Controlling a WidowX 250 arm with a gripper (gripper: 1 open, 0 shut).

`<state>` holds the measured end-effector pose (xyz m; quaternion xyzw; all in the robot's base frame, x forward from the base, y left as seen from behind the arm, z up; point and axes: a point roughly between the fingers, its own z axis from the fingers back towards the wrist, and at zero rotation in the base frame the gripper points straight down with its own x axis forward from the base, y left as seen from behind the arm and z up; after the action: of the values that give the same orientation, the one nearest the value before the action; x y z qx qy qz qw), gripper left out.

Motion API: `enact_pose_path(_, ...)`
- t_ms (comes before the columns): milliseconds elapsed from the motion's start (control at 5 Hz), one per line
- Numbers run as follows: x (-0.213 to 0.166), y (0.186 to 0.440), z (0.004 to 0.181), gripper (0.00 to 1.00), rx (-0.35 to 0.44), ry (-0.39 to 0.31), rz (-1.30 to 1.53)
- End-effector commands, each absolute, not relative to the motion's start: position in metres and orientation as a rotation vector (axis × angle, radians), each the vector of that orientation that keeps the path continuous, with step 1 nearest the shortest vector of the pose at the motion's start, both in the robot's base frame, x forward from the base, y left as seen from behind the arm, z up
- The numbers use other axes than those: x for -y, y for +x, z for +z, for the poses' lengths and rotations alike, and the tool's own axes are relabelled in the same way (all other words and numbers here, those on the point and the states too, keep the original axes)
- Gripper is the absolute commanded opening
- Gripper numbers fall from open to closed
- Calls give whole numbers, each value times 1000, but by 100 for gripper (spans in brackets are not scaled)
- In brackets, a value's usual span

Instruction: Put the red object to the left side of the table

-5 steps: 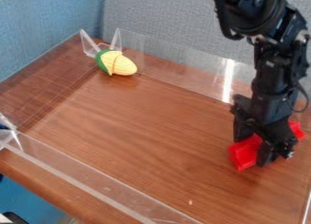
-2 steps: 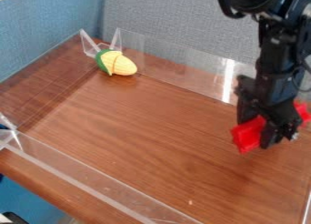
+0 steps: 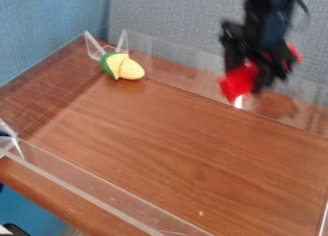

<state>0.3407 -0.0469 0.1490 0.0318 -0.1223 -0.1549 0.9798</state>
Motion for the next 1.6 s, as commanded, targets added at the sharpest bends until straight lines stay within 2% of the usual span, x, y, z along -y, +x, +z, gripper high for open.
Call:
enact_pose_path(0, 14, 326, 192, 0, 321, 76, -209)
enact_pose_path(400, -21, 286, 199, 0, 262, 94, -148)
enact_pose_path(600, -53, 273, 197, 0, 236, 104, -103)
enact_pose_path(1000, -121, 254, 165, 0, 169, 134, 123)
enact_pose_path(1200, -136, 245, 141, 0, 131, 145, 189)
enact_pose_path(1400, -132, 249, 109, 0, 100, 159, 204)
